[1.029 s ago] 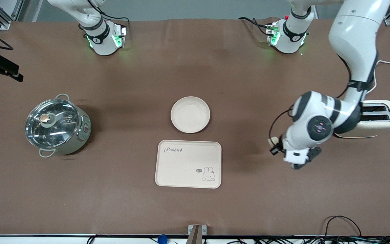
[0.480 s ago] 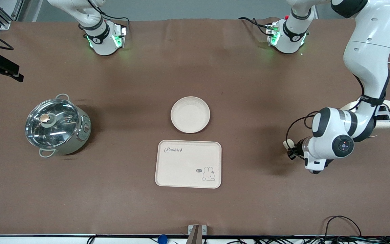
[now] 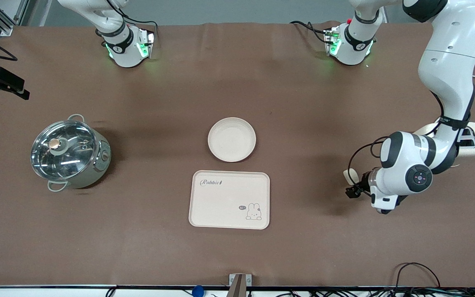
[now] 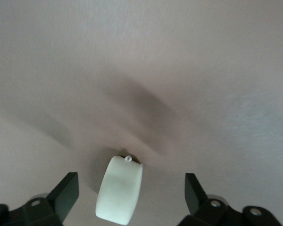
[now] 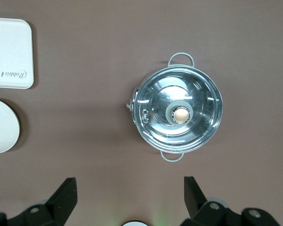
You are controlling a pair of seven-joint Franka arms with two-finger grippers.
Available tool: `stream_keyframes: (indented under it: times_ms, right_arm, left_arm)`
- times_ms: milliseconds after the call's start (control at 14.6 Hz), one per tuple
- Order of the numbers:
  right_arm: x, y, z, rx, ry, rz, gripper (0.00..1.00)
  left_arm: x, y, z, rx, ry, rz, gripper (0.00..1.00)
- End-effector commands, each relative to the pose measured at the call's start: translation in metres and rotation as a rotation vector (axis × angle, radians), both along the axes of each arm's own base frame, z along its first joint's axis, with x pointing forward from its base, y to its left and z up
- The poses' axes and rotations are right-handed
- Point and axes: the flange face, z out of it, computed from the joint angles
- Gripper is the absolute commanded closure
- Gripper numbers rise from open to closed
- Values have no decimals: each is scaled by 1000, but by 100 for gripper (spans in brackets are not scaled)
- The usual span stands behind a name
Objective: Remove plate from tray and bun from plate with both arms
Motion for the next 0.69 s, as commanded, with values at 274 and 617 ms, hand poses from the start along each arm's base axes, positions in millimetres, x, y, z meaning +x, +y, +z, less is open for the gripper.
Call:
stream_keyframes:
  times_ms: [274,617]
  right_arm:
    - [-15,4,10,-8,-1,0,0]
    - [-13,1,7,-8,-1,-8,0]
  left_arm:
    - [-7,46,195,80,-175,-292,0]
    - [-54,60,312,140,-182,-515,0]
